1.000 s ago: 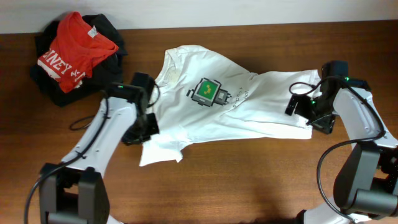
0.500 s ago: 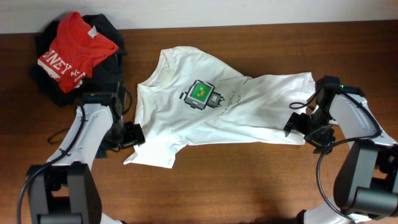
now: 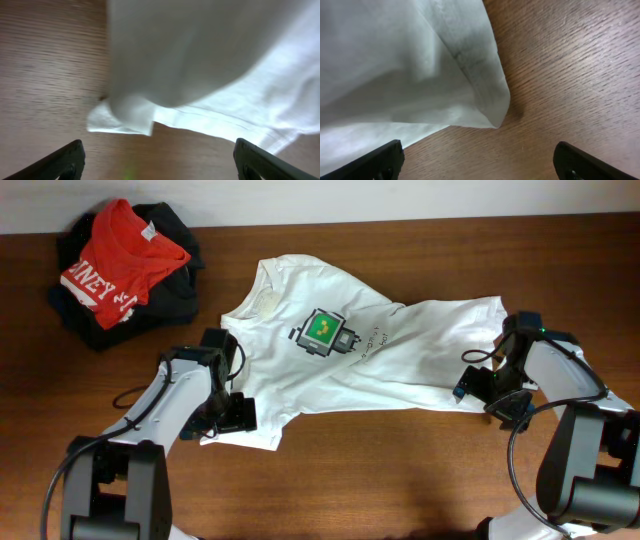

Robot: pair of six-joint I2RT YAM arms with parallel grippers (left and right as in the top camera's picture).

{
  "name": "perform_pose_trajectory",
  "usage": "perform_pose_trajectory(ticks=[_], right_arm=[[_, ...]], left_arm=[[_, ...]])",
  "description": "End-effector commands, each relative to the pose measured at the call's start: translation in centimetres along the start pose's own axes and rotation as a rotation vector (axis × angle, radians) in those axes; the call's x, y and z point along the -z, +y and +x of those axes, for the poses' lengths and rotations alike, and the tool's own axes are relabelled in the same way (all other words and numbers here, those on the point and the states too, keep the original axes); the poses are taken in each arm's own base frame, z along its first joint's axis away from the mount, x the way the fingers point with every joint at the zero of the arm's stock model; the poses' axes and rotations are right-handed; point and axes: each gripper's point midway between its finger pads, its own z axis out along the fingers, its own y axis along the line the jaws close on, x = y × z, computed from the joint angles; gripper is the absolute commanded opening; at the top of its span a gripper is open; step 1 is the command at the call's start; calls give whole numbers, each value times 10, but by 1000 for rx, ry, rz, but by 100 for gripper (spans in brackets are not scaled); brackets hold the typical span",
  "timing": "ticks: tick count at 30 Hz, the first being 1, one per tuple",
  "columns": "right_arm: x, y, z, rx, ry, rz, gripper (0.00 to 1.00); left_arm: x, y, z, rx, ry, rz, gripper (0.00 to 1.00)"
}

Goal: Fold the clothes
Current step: 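Grasp the left and right hem corners with both grippers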

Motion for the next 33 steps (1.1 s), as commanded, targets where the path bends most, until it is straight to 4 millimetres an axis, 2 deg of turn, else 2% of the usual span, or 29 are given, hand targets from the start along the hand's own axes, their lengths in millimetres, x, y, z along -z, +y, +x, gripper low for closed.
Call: perform_pose_trajectory(ticks=[1,3,5,9,14,20,21,25,29,33], right_arm=[[-5,-4,4,-5,4,24,99],[-5,-4,3,-5,1,23,99],[-5,-4,3,-5,0,22,99],[-6,-4,5,-5,10,22,99],[-5,-6,9,-6,26,29,99],[-5,-8,12,-7,41,37,99],[-5,-8,13,-7,41,36,99],[-5,-11,12,-23,43,40,99],[-4,-32,3,-111,44,22,99],[-7,-23,7,-56,64,-35,98]], left_arm=[[2,14,-8,33,-51,-59,90],[-2,13,-9,26,-57,-56,89],[-8,12,-7,23,-55,-46,83],[-21,12,-3,13,-59,-48,82],[-30,9,-15,17,-123,-31,72],[-33,22,-21,24,-165,-107,37],[-32,22,-22,24,-167,-106,27],[-29,22,-22,25,-168,-106,9],[-29,23,-20,54,-161,-110,7],[-29,24,-20,60,-159,-109,7]])
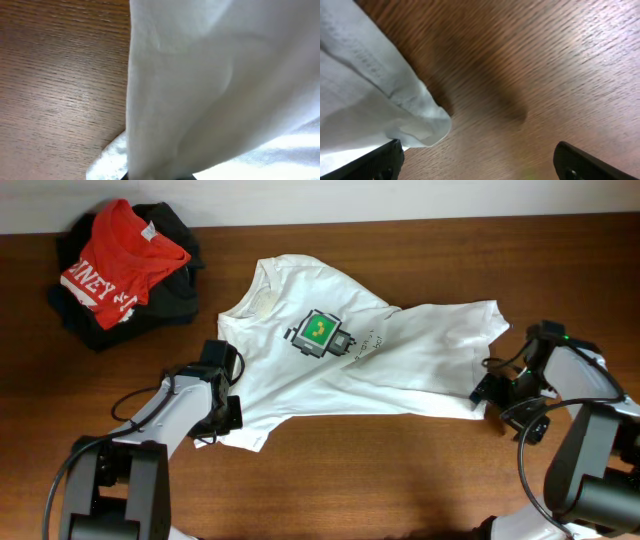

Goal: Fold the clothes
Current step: 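Grasp the left and right hem corners with both grippers, then lift the hem with both grippers and fold it up toward the collar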

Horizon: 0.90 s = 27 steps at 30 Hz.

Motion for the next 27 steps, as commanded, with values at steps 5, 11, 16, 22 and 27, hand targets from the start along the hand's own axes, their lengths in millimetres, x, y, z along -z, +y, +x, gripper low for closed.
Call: perform_pose_trajectory(ticks=[5,11,16,22,27], right_arm=[[-19,25,7,117,-28,-35,78],[-24,18,-5,133,-105,34,61],[-24,18,-4,110,-101,35,4],[13,19,1,107,-97,33,4],[84,21,24,124,-233,-75,4]], left_arm=[[-1,6,3,20,6,-21,7],[-1,6,3,20,6,-21,7],[-1,6,3,20,5,-20,1],[56,-3,-10,32,-66,90,1],[148,6,3,56,-293,225,1]])
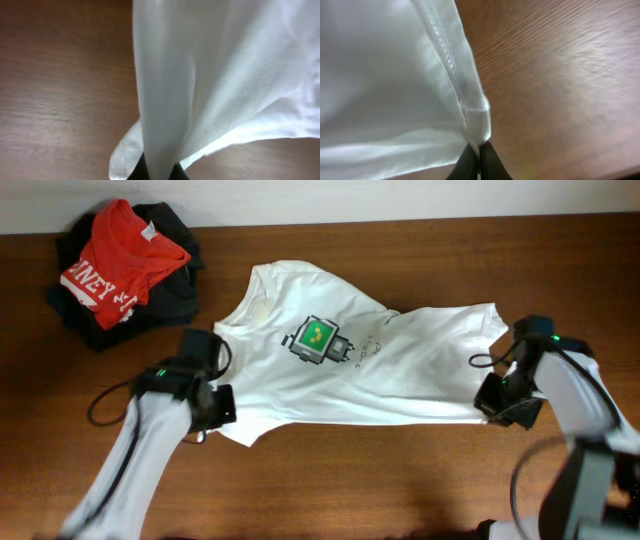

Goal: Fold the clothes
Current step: 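Lift the hem with both grippers and fold it up toward the collar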

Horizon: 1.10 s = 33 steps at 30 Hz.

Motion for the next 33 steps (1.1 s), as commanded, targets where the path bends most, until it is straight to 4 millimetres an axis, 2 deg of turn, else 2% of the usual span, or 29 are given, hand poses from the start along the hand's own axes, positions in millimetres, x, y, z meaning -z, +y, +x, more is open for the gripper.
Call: perform_pose_trajectory(ticks=[1,3,4,5,6,7,9,10,12,15,17,19,22,23,24,26,29,30,31,32,33], right_arm=[[66,7,6,12,-173,-101,4],[105,9,17,43,-254,-159,4],[136,8,25,49,-313,-186,4],[156,6,31,53,-349,-199,4],[174,4,37,73,-381,-208,4],[206,1,47,101,-434,-221,4],[240,-2,58,116,-490,-238,4],[270,-4,66,139,-554,-255,4],[309,-9,82,145,-641,-281,4],[363,-11,94,172,-824,-342,4],[386,-14,102,175,-907,-370,4],[395,-14,102,173,-934,-371,5],[387,-10,72,152,-893,-321,4],[384,-4,58,152,-873,-313,4],[380,4,36,149,-856,-302,4],[366,21,-7,146,-813,-281,4],[328,48,-76,144,-724,-251,4],[315,54,-94,143,-700,-243,4],[288,67,-126,142,-656,-228,4],[269,74,-145,141,-627,-217,4],[260,77,-153,141,-612,-212,4]], left_arm=[[79,-2,-4,27,-214,115,1],[131,-1,-5,35,-342,172,1],[173,2,-4,43,-441,204,1],[202,5,-3,46,-508,225,1],[224,8,-1,48,-554,240,1],[260,12,5,51,-629,263,1],[304,23,11,70,-727,262,1],[334,38,12,114,-810,231,1],[373,48,19,135,-905,239,1],[412,54,29,148,-1004,275,1],[434,61,32,168,-1081,280,1],[445,60,27,175,-1125,293,1],[434,51,-1,169,-1075,274,1],[422,44,-23,167,-1027,250,1],[405,41,-48,176,-975,200,1],[376,33,-86,180,-895,133,1],[285,-1,-176,149,-702,61,1],[260,-10,-197,143,-668,50,1],[217,-24,-231,136,-627,35,1],[189,-32,-249,133,-605,28,1],[168,-38,-261,130,-588,22,1]])
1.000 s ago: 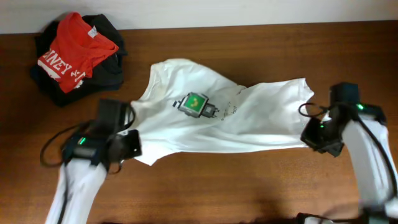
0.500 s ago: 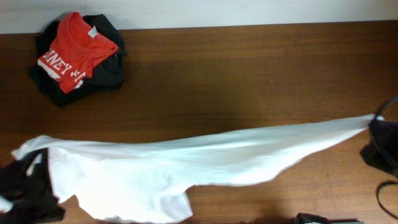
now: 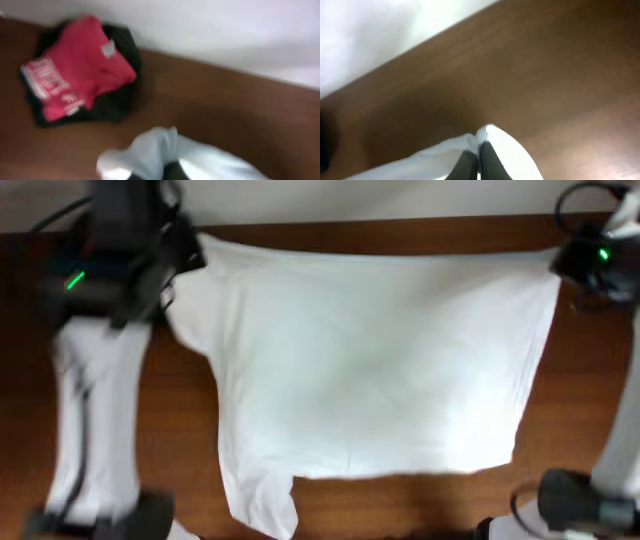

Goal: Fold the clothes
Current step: 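Lift the hem with both grippers and fold it up toward the collar, then lower the hem at the collar and open both grippers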

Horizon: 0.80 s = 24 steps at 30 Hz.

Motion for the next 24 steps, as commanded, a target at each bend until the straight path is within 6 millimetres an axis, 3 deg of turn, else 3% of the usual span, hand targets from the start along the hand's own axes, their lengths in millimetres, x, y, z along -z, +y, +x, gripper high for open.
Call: perform_pose_trajectory(ticks=[1,2,5,7,9,12,15,24], right_arm=[[-71,-9,-5,4,76,56,4],[-103,-11,-5,12,109,62,4],[-143,-13,-9,11,118,64,5],[-156,-12,-13,14,106,59,5],[-162,-10,-13,18,104,57,5],[-180,-16,-2,15,150,78,5],[-198,-22,10,17,198,94,4],[-198,-30,24,70,258,124,4]], left_arm=[[-105,-8,12,-7,67,-73,1],[-149,-13,24,-14,95,-83,1],[-210,-15,50,-24,145,-103,2],[-240,-16,64,-27,161,-109,2],[-257,-16,73,-29,172,-113,1],[-269,-14,84,-34,195,-122,1],[-268,-12,90,-40,221,-130,1],[-248,0,146,-79,471,-155,2]])
